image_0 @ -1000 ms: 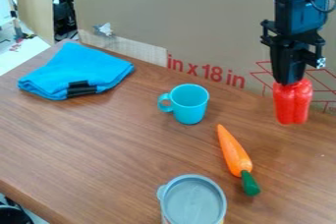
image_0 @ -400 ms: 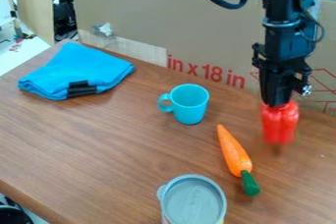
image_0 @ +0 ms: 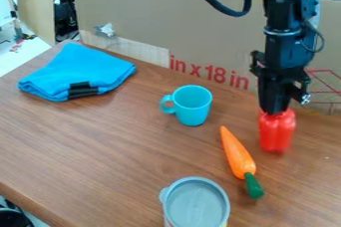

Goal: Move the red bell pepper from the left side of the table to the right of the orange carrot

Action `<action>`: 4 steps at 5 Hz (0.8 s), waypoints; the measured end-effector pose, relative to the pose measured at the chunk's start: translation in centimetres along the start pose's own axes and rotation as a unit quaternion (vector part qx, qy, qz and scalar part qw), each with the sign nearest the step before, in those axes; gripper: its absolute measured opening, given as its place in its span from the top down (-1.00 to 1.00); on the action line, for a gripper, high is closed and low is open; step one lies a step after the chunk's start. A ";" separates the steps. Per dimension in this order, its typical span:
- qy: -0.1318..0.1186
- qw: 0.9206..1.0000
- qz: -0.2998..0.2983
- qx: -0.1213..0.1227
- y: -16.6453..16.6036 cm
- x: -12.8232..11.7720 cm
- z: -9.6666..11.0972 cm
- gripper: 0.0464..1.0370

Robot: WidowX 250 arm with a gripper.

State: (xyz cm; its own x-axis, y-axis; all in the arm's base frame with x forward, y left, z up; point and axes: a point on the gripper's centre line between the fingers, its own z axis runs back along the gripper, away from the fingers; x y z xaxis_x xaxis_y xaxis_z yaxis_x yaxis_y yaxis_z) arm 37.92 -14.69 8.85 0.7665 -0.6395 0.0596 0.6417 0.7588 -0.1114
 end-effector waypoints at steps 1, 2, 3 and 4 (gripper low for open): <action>0.006 1.000 -0.013 0.010 -0.2 0.1 -0.2 0.89; 0.009 1.000 -0.009 0.011 -0.5 0.1 -0.3 0.82; 0.019 1.000 -0.005 0.008 -0.6 -0.1 -0.6 0.39; 0.016 1.000 0.001 0.009 -0.6 0.0 -0.6 -0.22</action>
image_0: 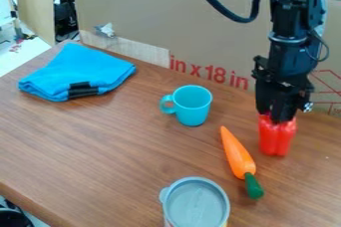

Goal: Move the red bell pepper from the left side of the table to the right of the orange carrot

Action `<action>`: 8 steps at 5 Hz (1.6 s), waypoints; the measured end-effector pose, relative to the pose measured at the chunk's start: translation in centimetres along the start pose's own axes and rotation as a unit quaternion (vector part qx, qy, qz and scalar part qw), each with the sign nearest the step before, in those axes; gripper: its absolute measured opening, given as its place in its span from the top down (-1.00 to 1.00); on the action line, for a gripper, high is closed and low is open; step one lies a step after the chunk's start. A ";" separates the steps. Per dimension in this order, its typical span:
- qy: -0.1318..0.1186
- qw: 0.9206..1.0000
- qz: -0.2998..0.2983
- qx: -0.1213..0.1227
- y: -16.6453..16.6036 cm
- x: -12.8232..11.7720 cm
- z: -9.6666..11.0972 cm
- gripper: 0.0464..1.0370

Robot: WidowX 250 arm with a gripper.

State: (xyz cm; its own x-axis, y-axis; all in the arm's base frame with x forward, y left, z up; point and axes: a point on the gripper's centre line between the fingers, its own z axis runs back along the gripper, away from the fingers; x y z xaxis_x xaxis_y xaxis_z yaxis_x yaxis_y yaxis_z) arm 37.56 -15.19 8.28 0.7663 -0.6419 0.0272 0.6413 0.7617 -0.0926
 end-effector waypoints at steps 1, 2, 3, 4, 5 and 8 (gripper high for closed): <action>-0.002 1.000 0.005 0.000 -0.1 -0.1 0.0 -0.81; -0.042 0.999 0.012 0.011 -0.6 -0.3 3.4 -0.94; -0.059 0.997 0.032 0.037 -1.0 -2.6 7.7 -0.93; -0.043 0.993 0.090 0.061 0.5 -6.9 9.9 -0.93; -0.026 0.983 0.160 0.084 3.1 -11.4 10.7 -0.93; -0.040 0.953 0.286 0.091 13.0 -22.4 9.9 -0.93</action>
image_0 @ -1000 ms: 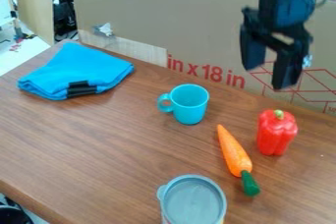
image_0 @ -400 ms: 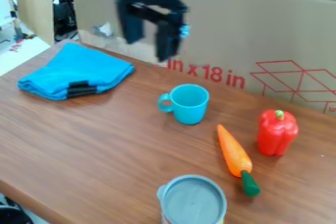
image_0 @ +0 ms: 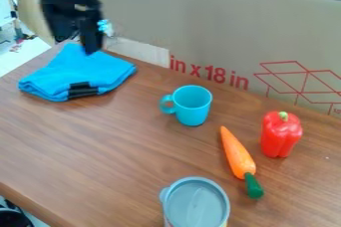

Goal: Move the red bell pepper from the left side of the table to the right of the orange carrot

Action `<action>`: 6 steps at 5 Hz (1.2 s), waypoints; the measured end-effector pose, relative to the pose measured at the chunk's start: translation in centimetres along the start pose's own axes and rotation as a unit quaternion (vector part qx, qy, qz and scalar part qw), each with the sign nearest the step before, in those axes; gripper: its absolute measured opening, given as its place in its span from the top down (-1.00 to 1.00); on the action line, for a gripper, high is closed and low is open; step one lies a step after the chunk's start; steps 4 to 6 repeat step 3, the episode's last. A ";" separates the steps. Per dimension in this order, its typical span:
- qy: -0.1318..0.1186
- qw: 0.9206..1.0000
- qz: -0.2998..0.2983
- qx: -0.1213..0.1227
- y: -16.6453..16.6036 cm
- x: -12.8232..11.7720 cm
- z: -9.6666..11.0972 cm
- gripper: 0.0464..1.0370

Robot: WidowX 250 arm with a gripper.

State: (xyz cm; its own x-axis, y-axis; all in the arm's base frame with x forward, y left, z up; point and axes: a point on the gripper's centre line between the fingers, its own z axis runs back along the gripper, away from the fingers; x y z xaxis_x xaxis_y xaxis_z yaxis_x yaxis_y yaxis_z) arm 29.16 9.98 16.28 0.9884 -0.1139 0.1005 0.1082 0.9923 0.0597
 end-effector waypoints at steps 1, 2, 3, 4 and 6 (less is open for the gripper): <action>0.000 1.000 0.005 0.000 0.5 -0.2 -0.1 -0.93; 0.000 1.000 0.005 0.000 0.5 -0.2 -0.1 -0.93; 0.001 1.000 0.005 0.000 0.5 -0.2 -0.1 -0.93; 0.001 1.000 0.005 0.000 0.5 -0.2 -0.1 -0.93; 0.001 1.000 0.005 0.000 0.5 -0.2 -0.1 -0.93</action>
